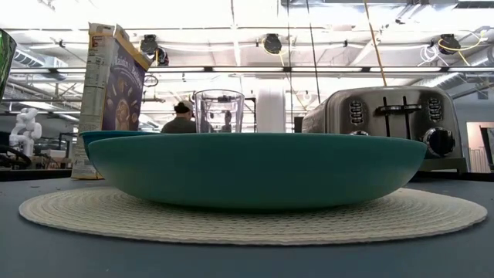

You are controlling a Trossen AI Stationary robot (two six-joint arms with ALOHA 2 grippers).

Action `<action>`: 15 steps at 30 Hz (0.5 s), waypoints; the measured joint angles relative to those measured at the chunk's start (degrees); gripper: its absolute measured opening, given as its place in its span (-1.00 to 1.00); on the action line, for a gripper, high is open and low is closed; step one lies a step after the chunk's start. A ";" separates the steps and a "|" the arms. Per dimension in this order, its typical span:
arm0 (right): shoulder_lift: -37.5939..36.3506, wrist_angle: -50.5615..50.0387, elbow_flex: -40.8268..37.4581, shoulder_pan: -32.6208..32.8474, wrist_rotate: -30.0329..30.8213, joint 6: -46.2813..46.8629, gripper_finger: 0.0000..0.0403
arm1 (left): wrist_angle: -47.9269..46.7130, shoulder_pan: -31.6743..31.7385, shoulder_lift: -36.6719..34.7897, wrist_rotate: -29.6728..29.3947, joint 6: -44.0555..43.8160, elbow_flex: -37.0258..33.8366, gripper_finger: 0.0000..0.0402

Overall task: Arrange a breakfast setting
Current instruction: Put the red apple on the white mat to the top left of the green plate

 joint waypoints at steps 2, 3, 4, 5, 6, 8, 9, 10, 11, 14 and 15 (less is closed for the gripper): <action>0.99 0.03 0.00 1.05 -0.02 1.20 0.24 | 0.01 -0.02 0.00 0.00 0.00 0.00 0.95; 1.42 0.03 0.00 1.56 -0.03 1.84 0.24 | 0.01 0.00 0.00 0.00 0.00 0.00 0.95; 1.85 0.01 0.00 2.07 -0.04 2.42 0.24 | -0.01 0.00 0.00 0.00 0.00 0.00 0.95; 2.37 -0.01 0.00 2.52 -0.05 2.67 0.24 | 0.00 0.00 0.00 0.00 0.00 0.00 0.95; 2.87 -0.07 0.00 2.90 -0.08 2.68 0.24 | 0.00 -0.01 0.00 0.00 -0.06 0.00 0.95; 3.98 -0.46 0.00 3.49 -0.08 2.65 0.24 | 0.00 0.00 0.00 0.00 -0.24 0.00 0.95; 4.44 -0.72 0.00 3.71 -0.05 2.65 0.24 | -0.01 0.00 0.00 0.00 -0.24 0.00 0.95; 4.90 -0.95 0.00 3.94 -0.05 2.65 0.24 | 0.01 0.00 0.00 0.00 -0.24 0.00 0.95; 5.30 -1.24 0.00 4.02 0.00 2.59 0.24 | -0.01 0.00 0.00 0.00 -0.26 0.00 0.95; 6.41 -3.14 0.00 4.03 -0.01 2.07 0.24 | 0.00 -0.01 0.00 0.00 -0.27 0.00 0.95; 6.74 -3.68 0.00 4.03 -0.01 1.73 0.24 | -0.01 0.00 0.00 0.00 -0.30 0.00 0.95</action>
